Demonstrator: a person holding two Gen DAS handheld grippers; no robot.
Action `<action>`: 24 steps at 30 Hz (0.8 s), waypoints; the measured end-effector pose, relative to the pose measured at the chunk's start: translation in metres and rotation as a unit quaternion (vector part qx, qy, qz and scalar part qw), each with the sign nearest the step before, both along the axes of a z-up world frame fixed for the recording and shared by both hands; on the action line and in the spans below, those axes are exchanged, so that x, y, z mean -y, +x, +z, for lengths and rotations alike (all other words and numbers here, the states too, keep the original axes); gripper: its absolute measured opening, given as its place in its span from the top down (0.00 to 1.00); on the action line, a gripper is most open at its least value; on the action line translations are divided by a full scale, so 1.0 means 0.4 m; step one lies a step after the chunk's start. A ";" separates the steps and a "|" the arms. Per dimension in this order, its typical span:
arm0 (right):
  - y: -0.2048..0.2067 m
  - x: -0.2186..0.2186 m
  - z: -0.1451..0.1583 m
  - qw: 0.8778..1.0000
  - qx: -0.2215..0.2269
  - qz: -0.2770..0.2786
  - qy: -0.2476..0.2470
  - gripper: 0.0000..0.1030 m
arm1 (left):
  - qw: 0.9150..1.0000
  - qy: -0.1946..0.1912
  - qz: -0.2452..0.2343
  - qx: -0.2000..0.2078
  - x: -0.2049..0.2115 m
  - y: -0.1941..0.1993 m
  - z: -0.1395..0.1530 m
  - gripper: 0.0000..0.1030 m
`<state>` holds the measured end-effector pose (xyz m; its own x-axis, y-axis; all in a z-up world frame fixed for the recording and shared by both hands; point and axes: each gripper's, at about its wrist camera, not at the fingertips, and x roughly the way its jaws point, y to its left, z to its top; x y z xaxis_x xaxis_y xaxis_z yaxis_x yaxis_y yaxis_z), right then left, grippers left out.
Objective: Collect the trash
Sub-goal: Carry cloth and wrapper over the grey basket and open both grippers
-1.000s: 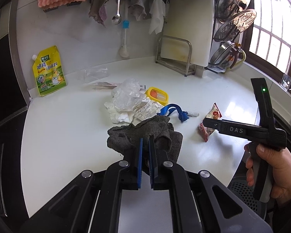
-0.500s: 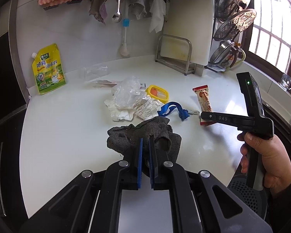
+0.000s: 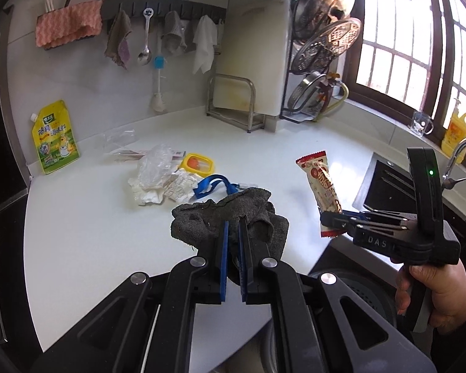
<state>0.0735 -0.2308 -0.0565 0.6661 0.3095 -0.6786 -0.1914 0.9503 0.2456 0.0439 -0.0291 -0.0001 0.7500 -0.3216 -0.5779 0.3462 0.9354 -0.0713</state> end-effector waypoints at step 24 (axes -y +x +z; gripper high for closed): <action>-0.466 0.058 -0.163 0.995 -0.086 0.002 -0.049 0.83 | 0.990 0.039 -0.113 -0.074 0.222 -0.243 -0.174 0.94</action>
